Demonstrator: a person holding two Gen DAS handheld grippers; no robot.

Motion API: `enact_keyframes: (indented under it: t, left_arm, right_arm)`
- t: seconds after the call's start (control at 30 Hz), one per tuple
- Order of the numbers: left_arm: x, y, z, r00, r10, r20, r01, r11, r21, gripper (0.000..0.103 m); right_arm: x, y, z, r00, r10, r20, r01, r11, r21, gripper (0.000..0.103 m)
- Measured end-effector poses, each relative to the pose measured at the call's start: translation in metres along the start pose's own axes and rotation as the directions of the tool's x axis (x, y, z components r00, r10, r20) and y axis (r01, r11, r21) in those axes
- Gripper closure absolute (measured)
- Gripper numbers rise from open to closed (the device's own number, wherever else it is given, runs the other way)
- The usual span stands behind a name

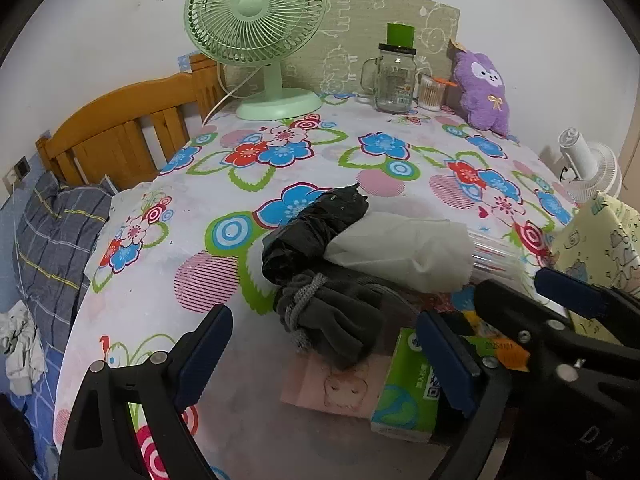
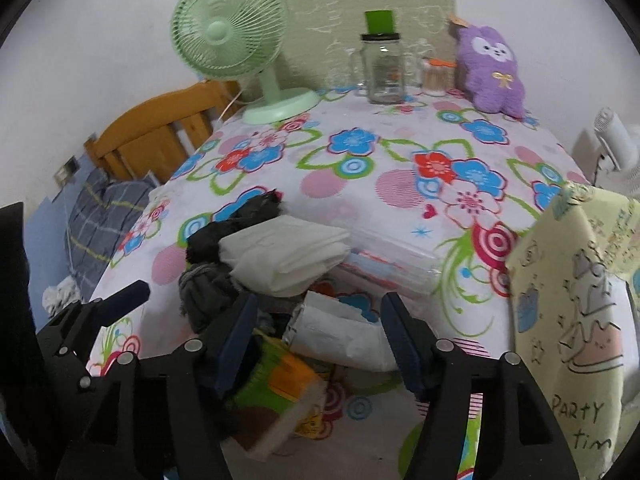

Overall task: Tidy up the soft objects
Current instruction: 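Grasp the grey knit gloves with the left tool while the right tool grasps the green tissue pack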

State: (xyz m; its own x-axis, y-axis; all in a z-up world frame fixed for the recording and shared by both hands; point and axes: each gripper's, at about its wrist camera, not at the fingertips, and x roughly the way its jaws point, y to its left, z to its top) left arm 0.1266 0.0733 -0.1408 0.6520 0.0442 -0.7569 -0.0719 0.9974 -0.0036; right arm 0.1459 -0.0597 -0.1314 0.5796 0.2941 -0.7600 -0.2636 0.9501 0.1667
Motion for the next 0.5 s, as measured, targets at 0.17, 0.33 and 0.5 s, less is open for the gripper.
enact_keyframes:
  t: [0.17,0.33,0.5]
  left_arm:
    - [0.009,-0.004,0.000,1.000,0.012,-0.005,-0.012,0.999,0.038,0.008]
    - [0.013,-0.005,-0.001,0.999,-0.031,-0.016,0.031,0.999,0.042,0.016]
    - [0.013,-0.004,-0.002,0.998,-0.058,-0.017,0.058,0.998,0.029,0.026]
  right_arm:
    - [0.010,-0.006,-0.001,0.999,-0.014,-0.038,0.015,0.999,0.028,0.035]
    - [0.016,-0.010,-0.002,0.998,-0.028,-0.052,0.030,0.998,0.049,0.035]
    - [0.019,-0.013,-0.002,0.998,-0.035,-0.060,0.039,0.997,0.069,0.035]
